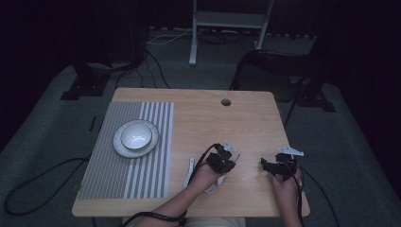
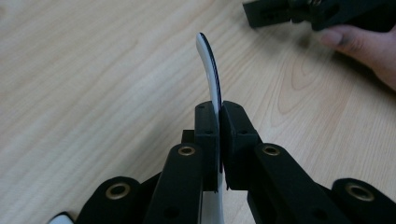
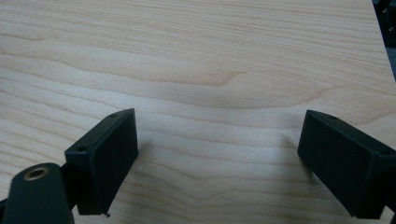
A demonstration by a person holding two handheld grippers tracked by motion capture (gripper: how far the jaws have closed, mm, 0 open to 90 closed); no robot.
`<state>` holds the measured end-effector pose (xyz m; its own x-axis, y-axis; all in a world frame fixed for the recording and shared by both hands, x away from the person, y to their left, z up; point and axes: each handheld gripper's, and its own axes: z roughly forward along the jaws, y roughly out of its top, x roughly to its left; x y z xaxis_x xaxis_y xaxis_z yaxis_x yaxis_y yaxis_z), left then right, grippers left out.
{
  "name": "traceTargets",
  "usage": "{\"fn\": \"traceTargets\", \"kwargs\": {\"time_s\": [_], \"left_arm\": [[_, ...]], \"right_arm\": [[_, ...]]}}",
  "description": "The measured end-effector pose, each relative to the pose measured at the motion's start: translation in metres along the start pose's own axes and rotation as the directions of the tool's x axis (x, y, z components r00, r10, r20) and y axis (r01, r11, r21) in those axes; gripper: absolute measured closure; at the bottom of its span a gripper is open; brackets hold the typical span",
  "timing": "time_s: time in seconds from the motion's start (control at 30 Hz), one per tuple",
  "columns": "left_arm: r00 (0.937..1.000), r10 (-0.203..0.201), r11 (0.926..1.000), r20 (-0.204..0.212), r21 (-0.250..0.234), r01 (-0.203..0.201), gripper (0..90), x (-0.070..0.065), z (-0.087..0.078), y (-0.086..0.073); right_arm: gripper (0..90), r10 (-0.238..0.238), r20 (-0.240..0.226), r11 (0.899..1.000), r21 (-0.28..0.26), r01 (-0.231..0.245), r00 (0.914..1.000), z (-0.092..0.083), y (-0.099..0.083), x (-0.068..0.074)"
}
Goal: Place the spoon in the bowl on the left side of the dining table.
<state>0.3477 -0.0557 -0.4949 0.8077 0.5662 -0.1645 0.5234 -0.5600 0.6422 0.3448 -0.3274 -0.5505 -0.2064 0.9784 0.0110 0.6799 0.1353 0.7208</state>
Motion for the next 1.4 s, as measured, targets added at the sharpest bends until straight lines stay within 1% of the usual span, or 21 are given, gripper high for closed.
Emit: {"fn": "traceTargets", "kwargs": {"time_s": [0.07,0.1,0.13,0.23,0.27,0.4,0.43,0.47,0.5,0.53,0.67,0.93,0.97,1.1,1.13,1.2,1.33,1.37,1.4], "left_arm": [[0.9999,0.009,0.9999,-0.012,-0.01,-0.009,85.7,-0.001,-0.003,0.001],[1.0,0.004,0.9997,0.001,-0.024,-0.004,85.7,0.0,-0.008,0.002],[1.0,0.004,0.9997,0.001,-0.024,-0.004,85.8,0.0,-0.008,0.002],[1.0,0.002,0.9987,0.006,-0.051,-0.001,85.8,-0.001,-0.017,0.004],[1.0,0.009,0.9985,0.001,-0.054,-0.009,85.8,-0.001,-0.019,0.005],[1.0,0.007,0.9972,0.006,-0.075,-0.006,85.8,0.001,-0.028,0.007],[0.9999,0.01,0.9955,0.012,-0.094,-0.009,85.8,0.002,-0.033,0.008],[0.9999,0.01,0.9955,0.012,-0.094,-0.009,85.7,0.002,-0.033,0.008],[0.9998,0.015,0.9942,0.015,-0.107,-0.013,85.7,0.002,-0.037,0.008],[0.9998,0.011,0.9931,0.014,-0.117,-0.01,85.7,0.002,-0.04,0.008],[0.9996,0.016,0.9891,0.022,-0.147,-0.012,85.7,0.005,-0.049,0.008],[1.0,0.005,0.9833,0.007,-0.182,-0.003,85.7,0.015,-0.071,0.006],[1.0,0.004,0.9813,0.001,-0.192,-0.004,85.7,0.019,-0.076,0.005],[1.0,-0.004,0.9786,-0.003,-0.206,0.004,85.7,0.022,-0.081,0.005],[0.9998,-0.013,0.9753,-0.017,-0.221,0.009,85.7,0.027,-0.089,0.004],[0.9997,-0.017,0.9742,-0.02,-0.226,0.012,85.7,0.029,-0.091,0.004],[0.9986,-0.024,0.972,-0.047,-0.235,0.013,85.7,0.037,-0.102,0.002],[0.9986,-0.024,0.972,-0.047,-0.235,0.013,85.7,0.037,-0.102,0.002],[0.998,-0.033,0.9697,-0.054,-0.244,0.019,85.7,0.041,-0.106,0.001]], "right_arm": [[11.4,0.0,0.0,1.0,0.0,0.0,1.0,0.0,0.0,0.0],[11.5,0.0,0.0,1.0,0.0,0.0,1.0,0.0,0.0,0.0],[11.5,0.0,0.0,1.0,0.0,0.0,1.0,0.0,0.0,0.0],[11.4,0.0,0.0,1.0,0.0,0.0,1.0,0.0,0.0,0.0],[11.4,0.0,0.0,1.0,0.0,0.0,1.0,0.0,0.0,0.0],[11.4,0.0,0.0,1.0,0.0,0.0,1.0,0.0,0.0,0.0],[11.4,0.001,0.0,1.0,0.0,-0.001,1.0,0.0,0.0,0.0],[11.4,0.001,0.0,1.0,0.0,-0.001,1.0,0.0,0.0,0.0],[11.4,0.001,0.0,1.0,0.0,-0.001,1.0,0.0,0.0,0.0],[11.4,0.001,0.0,1.0,0.0,-0.001,1.0,0.0,0.0,0.0],[11.4,-0.001,0.0,1.0,0.0,0.001,1.0,0.0,0.0,0.0],[11.4,0.001,0.0,1.0,-0.001,-0.001,1.0,0.0,0.0,0.0],[11.4,0.0,0.0,1.0,-0.001,0.0,1.0,0.0,0.0,0.0],[11.4,0.0,0.0,1.0,-0.001,0.0,1.0,0.0,0.0,0.0],[11.4,0.001,0.0,1.0,0.001,-0.001,1.0,0.0,0.0,0.0],[11.4,0.001,0.0,1.0,0.001,-0.001,1.0,0.0,0.0,0.0],[11.4,0.001,0.0,1.0,0.0,-0.001,1.0,0.0,0.0,0.0],[11.4,0.001,0.0,1.0,0.0,-0.001,1.0,0.0,0.0,0.0],[11.4,0.001,0.0,1.0,0.001,-0.001,1.0,0.0,0.0,0.0]]}}
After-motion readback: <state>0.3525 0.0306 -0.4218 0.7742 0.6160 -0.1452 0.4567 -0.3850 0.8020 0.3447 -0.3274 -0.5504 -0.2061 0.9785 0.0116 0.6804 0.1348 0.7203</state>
